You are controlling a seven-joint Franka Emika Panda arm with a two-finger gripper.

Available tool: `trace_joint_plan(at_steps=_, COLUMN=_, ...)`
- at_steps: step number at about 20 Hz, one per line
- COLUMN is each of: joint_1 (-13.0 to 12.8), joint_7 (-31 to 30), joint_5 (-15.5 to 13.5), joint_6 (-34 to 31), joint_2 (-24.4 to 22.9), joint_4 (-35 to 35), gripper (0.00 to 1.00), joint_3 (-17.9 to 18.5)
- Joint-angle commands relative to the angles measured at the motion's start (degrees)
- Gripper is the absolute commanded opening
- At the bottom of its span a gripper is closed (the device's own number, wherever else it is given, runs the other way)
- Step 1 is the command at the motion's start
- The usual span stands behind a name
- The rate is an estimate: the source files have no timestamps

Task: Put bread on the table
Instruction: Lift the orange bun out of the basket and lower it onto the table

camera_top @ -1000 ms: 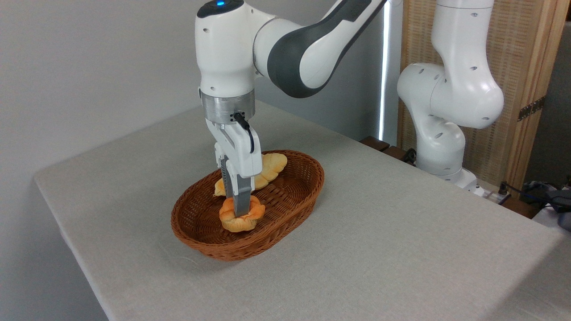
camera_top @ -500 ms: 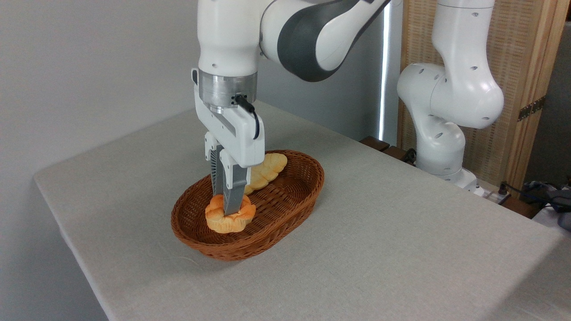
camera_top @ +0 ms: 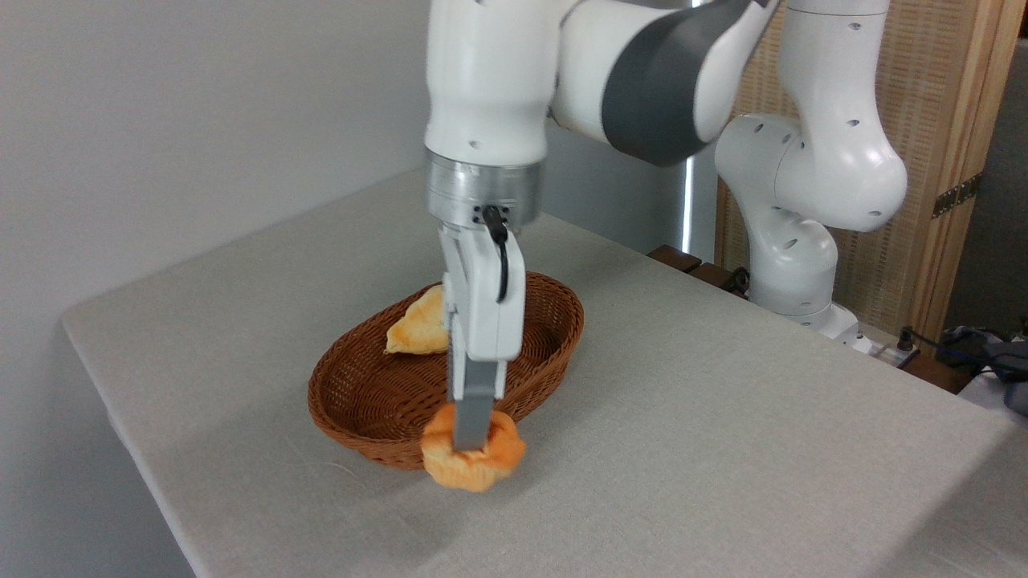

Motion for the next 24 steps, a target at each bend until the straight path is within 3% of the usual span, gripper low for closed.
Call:
trace_joint_plan(at_steps=1, joint_1=-0.63, joint_7=9.96, joint_5=0.06, joint_6=0.16, joint_2=0.82, joint_4=-0.19, gripper=0.58, joint_3=2.62)
trace_joint_plan(at_steps=5, joint_1=-0.72, joint_7=10.24, joint_5=0.24, joint_6=0.6, joint_2=2.13, joint_4=-0.19, gripper=0.79, joint_3=2.62)
trace_joint_plan(at_steps=12, joint_1=-0.72, joint_7=10.15, joint_5=0.24, joint_6=0.52, joint_2=2.4, joint_4=-0.19, gripper=1.0, joint_3=2.62)
trace_joint_plan(at_steps=21, joint_1=-0.8, joint_7=9.1, joint_5=-0.55, joint_6=0.16, joint_2=2.23, joint_4=-0.1, gripper=1.0, joint_3=2.45)
trace_joint_plan(at_steps=24, joint_1=-0.89, joint_7=5.24, joint_5=-0.64, joint_6=0.08, joint_2=1.88, joint_4=0.07, gripper=1.0, joint_3=2.01)
